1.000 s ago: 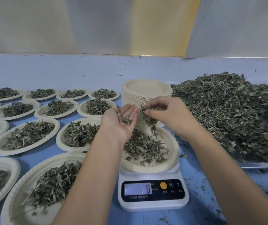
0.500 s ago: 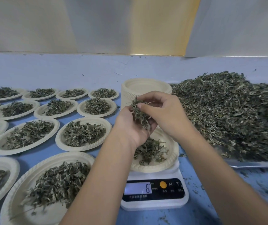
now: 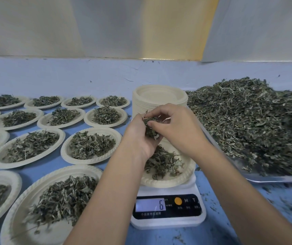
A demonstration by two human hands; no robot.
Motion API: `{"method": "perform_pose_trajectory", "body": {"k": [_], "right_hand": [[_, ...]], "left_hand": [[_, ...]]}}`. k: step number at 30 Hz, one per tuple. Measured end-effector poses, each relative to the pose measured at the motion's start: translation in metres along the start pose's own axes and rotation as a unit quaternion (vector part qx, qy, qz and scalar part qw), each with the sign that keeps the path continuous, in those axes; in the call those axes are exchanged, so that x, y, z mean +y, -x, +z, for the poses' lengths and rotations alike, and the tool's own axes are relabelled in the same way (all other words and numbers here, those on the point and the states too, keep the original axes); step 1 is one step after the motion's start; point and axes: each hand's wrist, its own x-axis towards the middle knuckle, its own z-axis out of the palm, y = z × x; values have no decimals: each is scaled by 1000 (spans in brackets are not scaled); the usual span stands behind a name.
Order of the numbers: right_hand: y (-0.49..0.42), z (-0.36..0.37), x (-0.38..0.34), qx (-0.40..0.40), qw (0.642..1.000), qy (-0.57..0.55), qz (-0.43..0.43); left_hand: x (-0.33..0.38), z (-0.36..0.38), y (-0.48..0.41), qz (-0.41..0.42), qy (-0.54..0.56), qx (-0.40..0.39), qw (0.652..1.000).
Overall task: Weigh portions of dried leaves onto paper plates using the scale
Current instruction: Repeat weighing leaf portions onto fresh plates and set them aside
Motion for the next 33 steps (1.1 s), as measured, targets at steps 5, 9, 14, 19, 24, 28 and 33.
{"method": "perform_pose_trajectory", "body": {"k": [5,9,14,19,24,28,33], "right_hand": [[0,0,-1,29,999,-24,2],[-2,-1,0,41,997,-69,18],[-6,-8,1,43,985,-162,39],[-6,-17,4,58,992,-99,58],[-5,-18,11,13,996,35,86],[-5,-16,15,-70,987,115,93],[-5,-16,21,-57,987,116,97]], "left_hand": [[0,-1,-3,28,-9,19,999],[1,-2,-6,27,-18,49,998],[3,-8,-10,20,-4,87,996],[10,-17,-14,72,5,114,991],[18,-23,-17,92,27,129,987],[19,-24,-16,68,62,119,989],[18,-22,-14,63,64,111,990]]}}
